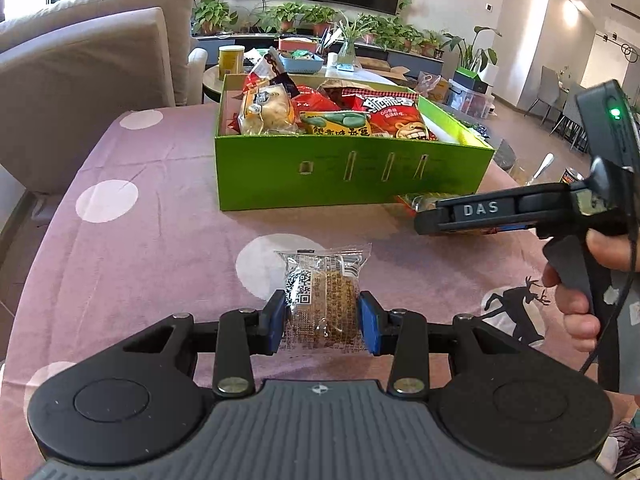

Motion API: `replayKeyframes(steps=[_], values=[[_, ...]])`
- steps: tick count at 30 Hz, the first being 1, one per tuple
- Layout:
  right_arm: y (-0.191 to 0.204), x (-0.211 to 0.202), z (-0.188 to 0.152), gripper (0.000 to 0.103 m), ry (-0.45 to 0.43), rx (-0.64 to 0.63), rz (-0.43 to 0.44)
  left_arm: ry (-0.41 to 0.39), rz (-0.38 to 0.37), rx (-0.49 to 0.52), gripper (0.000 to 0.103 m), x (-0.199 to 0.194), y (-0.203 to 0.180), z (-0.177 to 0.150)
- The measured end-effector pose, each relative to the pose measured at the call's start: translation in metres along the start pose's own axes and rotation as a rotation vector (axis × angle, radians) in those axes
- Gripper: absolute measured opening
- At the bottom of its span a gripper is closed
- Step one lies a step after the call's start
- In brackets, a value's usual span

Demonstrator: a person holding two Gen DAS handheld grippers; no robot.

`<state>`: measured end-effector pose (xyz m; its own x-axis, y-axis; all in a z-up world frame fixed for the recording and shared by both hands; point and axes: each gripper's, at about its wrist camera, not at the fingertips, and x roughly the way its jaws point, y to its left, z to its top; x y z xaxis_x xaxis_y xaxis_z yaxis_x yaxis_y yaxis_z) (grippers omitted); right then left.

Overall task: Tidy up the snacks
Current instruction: 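Close the right tool on the yellow bread packet and lift it, then lower the cookie into the box with left tool while right tool lowers bread packet in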

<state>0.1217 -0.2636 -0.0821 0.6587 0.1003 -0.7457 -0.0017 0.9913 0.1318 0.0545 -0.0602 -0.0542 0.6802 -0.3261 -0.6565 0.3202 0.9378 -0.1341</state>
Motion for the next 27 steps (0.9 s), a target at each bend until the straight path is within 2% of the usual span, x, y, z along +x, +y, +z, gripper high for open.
replayKeyframes(steps=[8, 15, 27], values=[[0.004, -0.031, 0.0, 0.101, -0.062, -0.004, 0.052, -0.028, 0.007, 0.006, 0.036, -0.011, -0.004, 0.002], [0.007, -0.061, 0.011, 0.101, -0.151, -0.019, 0.125, -0.062, 0.01, 0.019, 0.036, -0.02, -0.01, 0.013], [-0.001, -0.062, 0.032, 0.101, -0.194, -0.006, 0.171, -0.119, -0.005, 0.061, 0.036, -0.02, -0.024, 0.046]])
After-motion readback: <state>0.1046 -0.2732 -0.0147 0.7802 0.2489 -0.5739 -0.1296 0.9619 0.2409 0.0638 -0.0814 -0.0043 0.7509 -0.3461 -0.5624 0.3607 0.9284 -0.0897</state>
